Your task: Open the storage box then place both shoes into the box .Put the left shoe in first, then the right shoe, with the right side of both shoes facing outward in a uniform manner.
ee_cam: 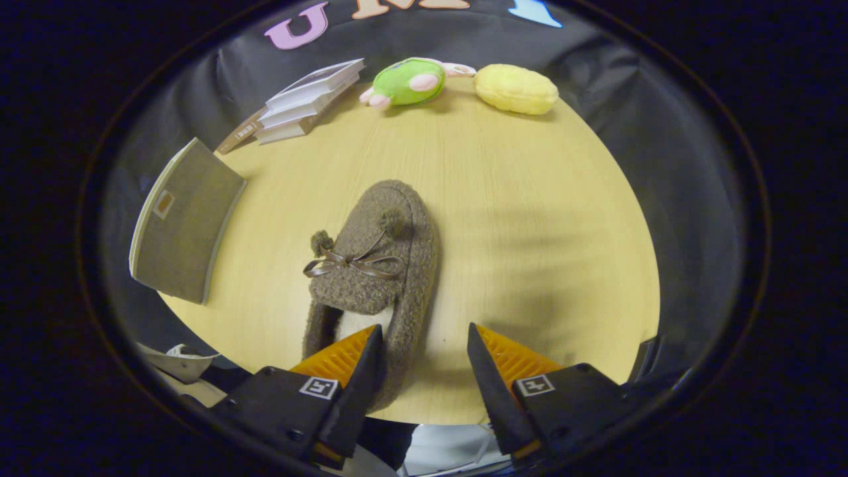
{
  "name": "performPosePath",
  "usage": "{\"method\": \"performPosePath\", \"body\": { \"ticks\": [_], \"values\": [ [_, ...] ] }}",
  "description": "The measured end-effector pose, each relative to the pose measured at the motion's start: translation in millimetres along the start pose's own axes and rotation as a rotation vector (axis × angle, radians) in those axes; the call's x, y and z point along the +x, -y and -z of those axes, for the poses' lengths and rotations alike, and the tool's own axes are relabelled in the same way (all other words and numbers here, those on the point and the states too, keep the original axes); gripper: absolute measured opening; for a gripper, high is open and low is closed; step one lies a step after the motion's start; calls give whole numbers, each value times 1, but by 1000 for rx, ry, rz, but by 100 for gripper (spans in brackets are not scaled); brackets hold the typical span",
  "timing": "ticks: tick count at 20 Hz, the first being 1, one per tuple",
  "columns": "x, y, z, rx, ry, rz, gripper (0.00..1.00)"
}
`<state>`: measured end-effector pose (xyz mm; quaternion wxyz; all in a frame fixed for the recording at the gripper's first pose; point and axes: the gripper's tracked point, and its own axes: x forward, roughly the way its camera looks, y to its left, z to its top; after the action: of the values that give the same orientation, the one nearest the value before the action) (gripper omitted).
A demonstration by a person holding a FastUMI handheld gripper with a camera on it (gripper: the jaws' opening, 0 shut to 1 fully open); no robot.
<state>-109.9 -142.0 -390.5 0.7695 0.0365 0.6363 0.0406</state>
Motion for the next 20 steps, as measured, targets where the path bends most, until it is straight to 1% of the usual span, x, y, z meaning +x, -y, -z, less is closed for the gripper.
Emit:
{"method": "performPosePath", "body": {
  "ticks": [3,5,6,7,10,14,16,20],
  "values": [
    [4,-12,6,38,-41,-52,41],
    [5,-13,7,68,-68,-56,26],
    [4,-9,7,79,-70,-45,26],
    [6,-6,3,119,-61,-35,23],
    [3,-10,5,231,-74,-67,15],
    [-15,-11,3,316,-56,-99,4],
    [-27,-20,-8,345,-33,-125,4],
    [-44,-65,-37,384,17,-183,4]
  ]
}}
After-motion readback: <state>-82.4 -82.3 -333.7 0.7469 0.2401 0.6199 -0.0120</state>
